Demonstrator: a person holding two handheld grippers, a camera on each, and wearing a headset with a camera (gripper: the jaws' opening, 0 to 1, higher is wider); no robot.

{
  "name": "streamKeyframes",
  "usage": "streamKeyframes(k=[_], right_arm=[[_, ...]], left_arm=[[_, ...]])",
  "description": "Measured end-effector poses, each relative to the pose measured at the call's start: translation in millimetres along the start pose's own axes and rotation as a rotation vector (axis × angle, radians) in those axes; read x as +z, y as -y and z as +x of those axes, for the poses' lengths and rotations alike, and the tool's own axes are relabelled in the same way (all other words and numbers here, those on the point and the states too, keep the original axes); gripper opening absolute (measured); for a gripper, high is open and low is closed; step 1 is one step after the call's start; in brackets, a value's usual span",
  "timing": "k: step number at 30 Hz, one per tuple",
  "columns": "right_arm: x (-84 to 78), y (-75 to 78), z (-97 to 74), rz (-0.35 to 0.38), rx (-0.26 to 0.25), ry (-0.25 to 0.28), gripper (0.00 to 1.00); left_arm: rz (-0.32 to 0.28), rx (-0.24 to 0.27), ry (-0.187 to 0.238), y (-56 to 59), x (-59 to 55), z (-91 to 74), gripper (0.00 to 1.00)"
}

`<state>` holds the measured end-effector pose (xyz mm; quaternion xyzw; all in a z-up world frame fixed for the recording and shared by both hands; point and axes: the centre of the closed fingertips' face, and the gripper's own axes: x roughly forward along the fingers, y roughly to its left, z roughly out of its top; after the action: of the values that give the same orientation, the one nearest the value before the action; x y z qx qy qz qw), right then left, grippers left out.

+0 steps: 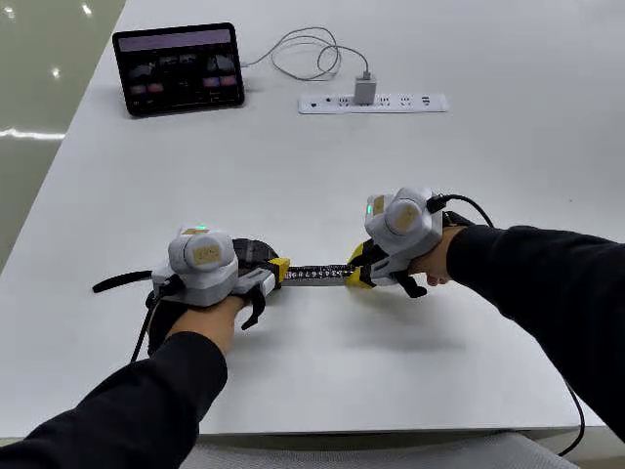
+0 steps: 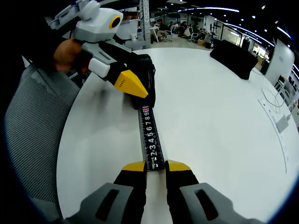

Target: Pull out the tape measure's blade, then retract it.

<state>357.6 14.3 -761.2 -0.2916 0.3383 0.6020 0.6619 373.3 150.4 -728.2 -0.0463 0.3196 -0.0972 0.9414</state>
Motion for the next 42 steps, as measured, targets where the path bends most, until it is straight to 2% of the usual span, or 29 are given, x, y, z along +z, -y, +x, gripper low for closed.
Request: streamKeyframes(k=[7,10,42], right_arm=[[2.4,-0.1,0.9,-0.001,0.001,0.002,0.11],[4.1,-0.1,1.6,0.021,0.002,0.016,0.11],[14.3,-0.3,10.7,0.007,0.001,0.024,0.11]], left_arm=[[-0.001,0.001,0.002,0.0,0.1,-0.3,0.61],[-0.002,0.001,0.001,0.1,0.1,-0.3,0.61],[-0.012,-0.004,0.000,0.4,0.0,1.3,0.60]])
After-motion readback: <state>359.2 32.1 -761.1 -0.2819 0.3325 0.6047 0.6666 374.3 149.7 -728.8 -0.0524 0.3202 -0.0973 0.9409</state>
